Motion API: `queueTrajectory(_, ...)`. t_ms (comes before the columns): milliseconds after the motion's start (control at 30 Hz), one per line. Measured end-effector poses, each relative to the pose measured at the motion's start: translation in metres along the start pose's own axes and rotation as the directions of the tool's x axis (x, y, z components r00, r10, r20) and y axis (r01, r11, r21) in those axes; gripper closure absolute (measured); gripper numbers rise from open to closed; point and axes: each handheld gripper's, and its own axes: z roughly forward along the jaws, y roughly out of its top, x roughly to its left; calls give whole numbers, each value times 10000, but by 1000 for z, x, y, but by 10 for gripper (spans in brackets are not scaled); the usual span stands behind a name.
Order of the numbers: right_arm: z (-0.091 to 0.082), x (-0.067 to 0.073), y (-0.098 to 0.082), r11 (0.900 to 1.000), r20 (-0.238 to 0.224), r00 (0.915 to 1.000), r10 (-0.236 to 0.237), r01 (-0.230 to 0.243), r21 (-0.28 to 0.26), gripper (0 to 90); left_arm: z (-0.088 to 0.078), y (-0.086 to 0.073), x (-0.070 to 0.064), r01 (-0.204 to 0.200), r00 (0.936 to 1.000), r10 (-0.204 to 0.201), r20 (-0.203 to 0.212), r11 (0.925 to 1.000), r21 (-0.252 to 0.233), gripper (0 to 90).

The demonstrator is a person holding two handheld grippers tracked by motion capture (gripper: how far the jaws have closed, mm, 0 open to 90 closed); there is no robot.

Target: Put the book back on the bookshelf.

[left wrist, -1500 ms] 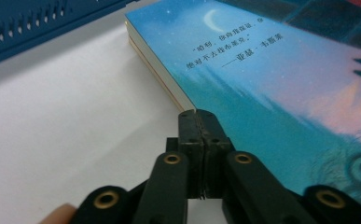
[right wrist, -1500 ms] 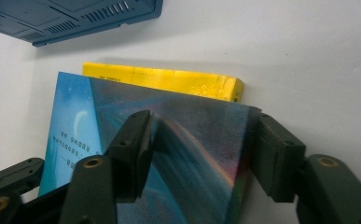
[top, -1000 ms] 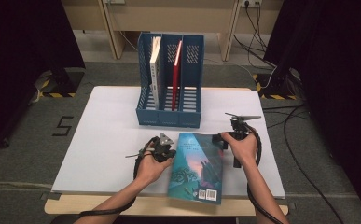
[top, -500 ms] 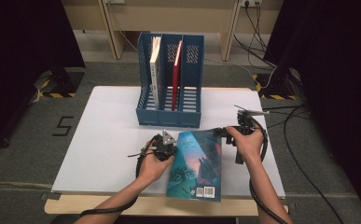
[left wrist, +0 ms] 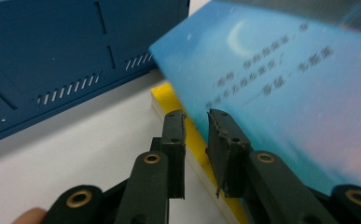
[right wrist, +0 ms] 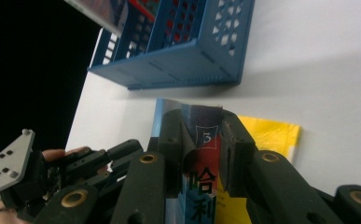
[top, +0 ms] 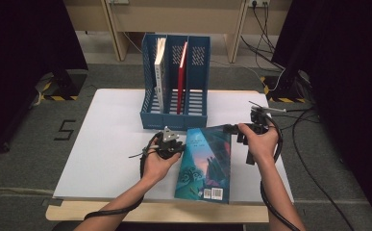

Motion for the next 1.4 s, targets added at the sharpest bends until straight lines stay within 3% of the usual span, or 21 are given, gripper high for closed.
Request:
queueTrajectory(300, -19, -2, 7, 9982, 779, 9969, 101, -54, -602, 742, 22, 0, -17, -343, 9979, 325, 566, 9990, 302, 763)
queueTrajectory(500, -23, 0, 5, 9982, 1293, 9916, 64, 15, -606, 734, 33, 0, -25, -626, 9950, 571, 814, 9958, 668, 777)
queueTrajectory(600, -18, 1, 4, 9992, 1473, 9890, 116, -57, -405, 727, 37, -4, -28, -803, 9938, 725, 848, 9925, 926, 783)
queueTrajectory(933, -5, 5, 3, 9999, 1726, 9850, -1, -22, 134, 698, 36, -7, -27, -821, 9952, 768, 608, 9925, 908, 808)
queueTrajectory(1133, 1, 8, 0, 9987, 1749, 9844, -207, 123, 492, 671, 36, -7, -28, -859, 9952, 811, 546, 9920, 927, 811)
queueTrajectory(1400, 5, 2, -2, 9947, 1706, 9853, -111, -66, 1025, 667, 36, -7, -29, -879, 9954, 839, 465, 9920, 911, 810)
